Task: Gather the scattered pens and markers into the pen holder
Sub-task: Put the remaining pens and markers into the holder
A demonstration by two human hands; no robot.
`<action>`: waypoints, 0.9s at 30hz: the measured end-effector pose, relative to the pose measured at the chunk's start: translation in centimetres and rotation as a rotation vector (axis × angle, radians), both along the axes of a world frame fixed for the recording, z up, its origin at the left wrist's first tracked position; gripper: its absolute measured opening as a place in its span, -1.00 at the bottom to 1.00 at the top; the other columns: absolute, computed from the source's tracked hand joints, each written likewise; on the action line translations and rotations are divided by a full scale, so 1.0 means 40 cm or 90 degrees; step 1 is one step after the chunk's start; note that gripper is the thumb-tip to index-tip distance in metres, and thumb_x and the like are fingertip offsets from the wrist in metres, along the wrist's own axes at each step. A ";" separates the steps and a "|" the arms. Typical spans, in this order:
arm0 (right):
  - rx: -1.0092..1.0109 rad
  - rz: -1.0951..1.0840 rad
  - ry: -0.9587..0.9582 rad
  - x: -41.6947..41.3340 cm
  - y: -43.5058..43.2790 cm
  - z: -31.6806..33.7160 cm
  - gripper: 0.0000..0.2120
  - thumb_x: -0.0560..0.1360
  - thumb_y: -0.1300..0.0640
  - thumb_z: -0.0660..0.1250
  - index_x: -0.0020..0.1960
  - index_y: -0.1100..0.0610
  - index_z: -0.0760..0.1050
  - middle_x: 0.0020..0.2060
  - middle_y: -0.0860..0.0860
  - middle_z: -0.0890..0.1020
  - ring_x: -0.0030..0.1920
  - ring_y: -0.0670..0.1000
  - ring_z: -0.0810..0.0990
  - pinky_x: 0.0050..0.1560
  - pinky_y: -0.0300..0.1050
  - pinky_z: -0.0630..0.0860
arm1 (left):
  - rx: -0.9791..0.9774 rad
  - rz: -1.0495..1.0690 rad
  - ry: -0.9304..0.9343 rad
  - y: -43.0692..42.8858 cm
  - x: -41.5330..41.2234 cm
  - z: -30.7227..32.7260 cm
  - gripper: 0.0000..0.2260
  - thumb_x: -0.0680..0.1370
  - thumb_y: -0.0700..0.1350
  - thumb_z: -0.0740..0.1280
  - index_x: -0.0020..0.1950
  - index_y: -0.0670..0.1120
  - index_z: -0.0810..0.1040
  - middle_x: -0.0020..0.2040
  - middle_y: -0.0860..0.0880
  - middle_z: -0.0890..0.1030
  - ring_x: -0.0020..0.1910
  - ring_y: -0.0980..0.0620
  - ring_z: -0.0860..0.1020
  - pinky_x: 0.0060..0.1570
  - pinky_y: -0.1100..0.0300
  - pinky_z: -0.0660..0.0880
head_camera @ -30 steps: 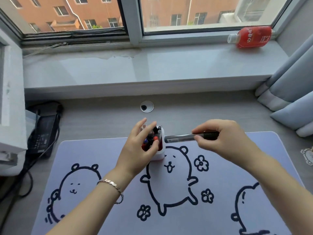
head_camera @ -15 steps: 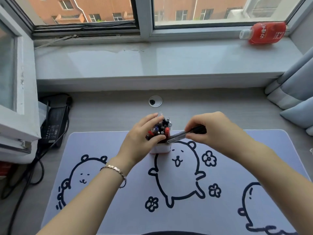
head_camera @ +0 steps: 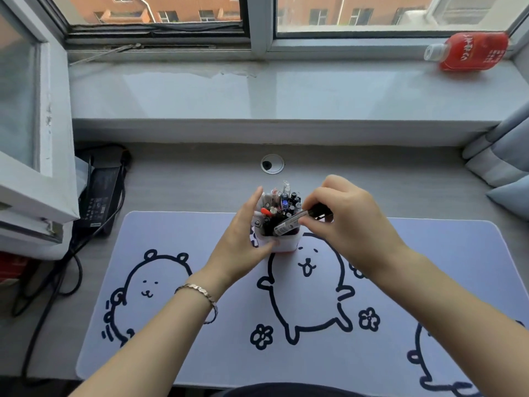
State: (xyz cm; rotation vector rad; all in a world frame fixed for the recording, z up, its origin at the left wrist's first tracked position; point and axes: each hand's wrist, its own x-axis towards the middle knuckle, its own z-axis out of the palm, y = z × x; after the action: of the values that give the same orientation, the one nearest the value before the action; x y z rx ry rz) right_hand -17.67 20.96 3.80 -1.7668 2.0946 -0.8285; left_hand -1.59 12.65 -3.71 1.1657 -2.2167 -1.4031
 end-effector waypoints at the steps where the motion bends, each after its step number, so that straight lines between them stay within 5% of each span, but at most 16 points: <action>1: 0.002 0.005 0.000 0.002 -0.001 -0.001 -0.93 0.36 0.28 0.43 -0.18 0.19 0.56 -0.27 -0.05 0.39 -0.30 -0.01 0.47 -0.23 -0.16 0.46 | 0.014 0.016 0.007 -0.002 -0.006 -0.005 -0.14 0.35 -0.21 0.48 0.41 0.24 0.01 0.27 0.10 0.36 0.24 0.14 0.37 0.10 0.49 0.30; 4: 0.000 -0.001 0.016 0.008 0.001 -0.003 -0.95 0.38 0.27 0.42 -0.17 0.20 0.56 -0.27 -0.04 0.37 -0.33 0.05 0.46 -0.27 -0.10 0.45 | 0.064 0.053 0.018 -0.019 -0.022 -0.011 -0.05 0.26 -0.23 0.55 0.43 0.20 0.05 0.32 0.09 0.29 0.30 0.17 0.25 0.24 0.30 0.22; 6: -0.033 -0.004 0.040 0.021 0.004 -0.006 -0.98 0.40 0.28 0.38 -0.18 0.22 0.56 -0.28 0.01 0.39 -0.34 0.15 0.51 -0.34 0.04 0.51 | 0.098 0.069 0.017 -0.030 -0.027 -0.014 -0.07 0.23 -0.22 0.57 0.43 0.15 0.12 0.34 0.06 0.36 0.27 0.12 0.36 0.21 0.25 0.29; 9: -0.072 0.007 0.105 0.055 -0.001 -0.034 -0.92 0.34 0.28 0.30 -0.21 0.26 0.55 -0.30 0.12 0.47 -0.39 0.18 0.50 -0.47 0.01 0.50 | 0.109 0.078 0.017 -0.038 -0.029 -0.022 -0.16 0.19 -0.17 0.59 0.35 0.16 0.26 0.25 0.06 0.51 0.15 0.04 0.52 0.16 0.18 0.45; 13: -0.029 0.040 0.163 0.101 -0.033 -0.118 -0.77 0.21 0.36 0.45 -0.18 0.22 0.50 -0.30 0.12 0.53 -0.36 0.16 0.52 -0.54 -0.09 0.46 | 0.123 0.076 0.042 -0.034 -0.027 -0.031 -0.34 0.21 -0.11 0.54 0.21 0.24 0.39 0.10 0.07 0.58 0.05 0.03 0.56 0.11 0.07 0.55; 15: -0.052 0.020 0.070 0.099 -0.046 -0.136 -0.70 0.28 0.34 0.42 -0.04 0.16 0.43 -0.24 0.11 0.57 -0.25 0.07 0.51 -0.40 -0.06 0.47 | 0.141 0.072 0.053 -0.034 -0.025 -0.034 -0.40 0.24 -0.15 0.51 0.15 0.30 0.40 0.02 0.11 0.58 -0.02 0.05 0.55 0.03 0.15 0.56; 18: -0.162 -0.022 -0.081 0.074 -0.042 -0.133 -0.83 0.45 0.18 0.30 0.02 0.22 0.50 -0.18 0.12 0.63 -0.17 -0.04 0.46 -0.17 -0.16 0.46 | 0.105 0.061 0.036 -0.037 -0.024 -0.046 -0.28 0.21 -0.05 0.56 0.28 0.23 0.34 0.18 0.15 0.54 0.15 0.08 0.51 0.14 0.18 0.48; 23: -0.266 -0.022 0.118 0.062 -0.069 -0.210 -0.76 0.52 0.11 0.26 0.08 0.21 0.59 0.02 0.15 0.66 0.04 0.05 0.48 0.04 -0.05 0.41 | 0.095 0.061 0.048 -0.037 -0.024 -0.043 -0.28 0.22 -0.08 0.57 0.28 0.22 0.34 0.18 0.19 0.53 0.15 0.15 0.51 0.08 0.34 0.45; 27: -0.249 -0.022 0.152 0.069 -0.023 -0.278 -0.72 0.59 0.13 0.12 0.25 0.13 0.45 0.27 0.16 0.47 0.34 0.12 0.33 0.25 -0.02 0.30 | 0.097 0.056 0.065 -0.037 -0.022 -0.048 -0.30 0.22 -0.02 0.57 0.27 0.22 0.34 0.20 0.12 0.55 0.15 0.08 0.54 0.15 0.12 0.50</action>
State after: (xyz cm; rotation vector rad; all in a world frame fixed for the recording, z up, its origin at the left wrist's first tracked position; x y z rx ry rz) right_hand -14.89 20.02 -7.32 -2.1225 2.2331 -1.1530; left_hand -2.46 11.16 -5.64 1.1963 -1.9950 -1.5813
